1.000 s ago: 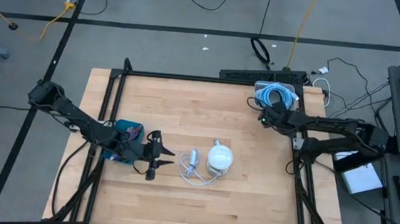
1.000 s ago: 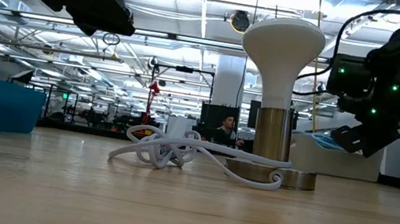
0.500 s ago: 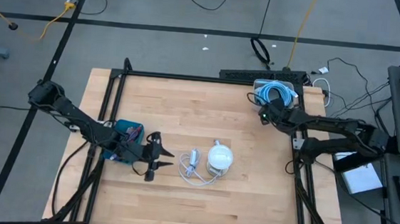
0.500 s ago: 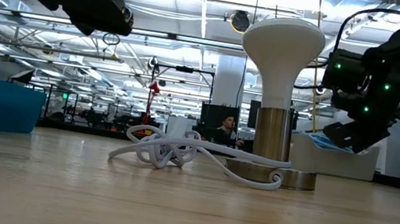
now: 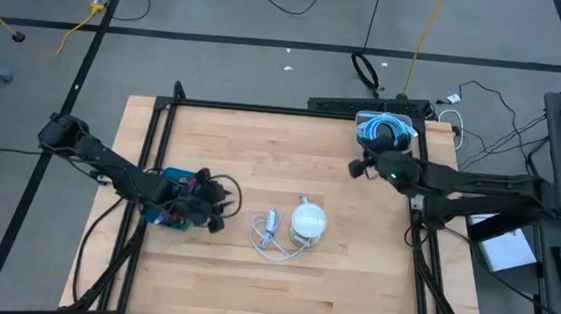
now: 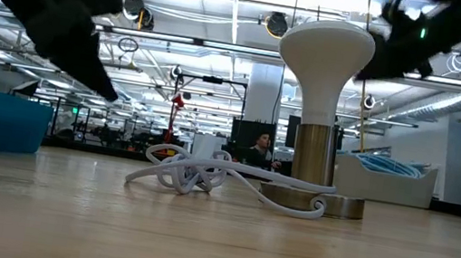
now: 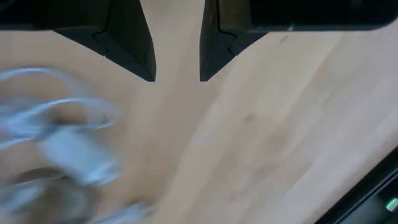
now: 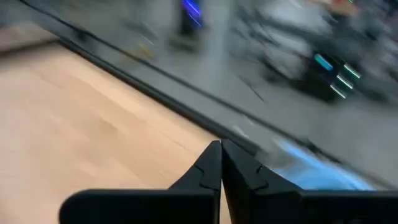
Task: Pick & Place USB Port
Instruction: Return to Home Position
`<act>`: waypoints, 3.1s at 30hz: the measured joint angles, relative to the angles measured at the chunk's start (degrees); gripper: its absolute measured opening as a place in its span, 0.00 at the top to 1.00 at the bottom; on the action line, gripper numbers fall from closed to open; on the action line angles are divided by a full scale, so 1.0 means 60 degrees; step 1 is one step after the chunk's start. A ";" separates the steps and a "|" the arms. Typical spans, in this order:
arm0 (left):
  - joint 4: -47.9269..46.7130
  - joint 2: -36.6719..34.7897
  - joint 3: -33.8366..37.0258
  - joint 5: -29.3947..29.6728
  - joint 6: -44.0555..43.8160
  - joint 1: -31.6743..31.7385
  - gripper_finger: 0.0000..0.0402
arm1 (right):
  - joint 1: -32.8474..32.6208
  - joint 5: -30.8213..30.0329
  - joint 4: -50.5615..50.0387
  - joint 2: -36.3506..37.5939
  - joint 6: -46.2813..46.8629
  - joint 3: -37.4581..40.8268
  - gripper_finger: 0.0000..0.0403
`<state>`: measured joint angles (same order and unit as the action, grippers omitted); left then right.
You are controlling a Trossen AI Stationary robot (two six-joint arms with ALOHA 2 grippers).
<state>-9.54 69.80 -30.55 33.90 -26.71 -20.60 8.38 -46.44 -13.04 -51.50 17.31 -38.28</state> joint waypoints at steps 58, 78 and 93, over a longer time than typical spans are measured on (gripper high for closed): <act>-0.3904 -0.7020 0.3386 0.9327 -0.5025 -0.5183 0.78 | -0.6160 -0.1974 0.6204 -0.1925 -0.4486 -0.0207 1.00; -0.3920 -0.7021 0.3388 0.9360 -0.5140 -0.3728 0.78 | -0.1803 0.4623 0.5253 0.4156 -0.4863 0.2686 1.00; -0.3896 -0.7020 0.3388 0.9361 -0.5156 -0.3267 0.78 | 0.2113 0.8067 0.2998 0.7774 -0.2757 0.3917 1.00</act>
<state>-32.91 27.68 -10.22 90.07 -57.65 -40.21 21.05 1.96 4.95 -4.86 0.77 -14.78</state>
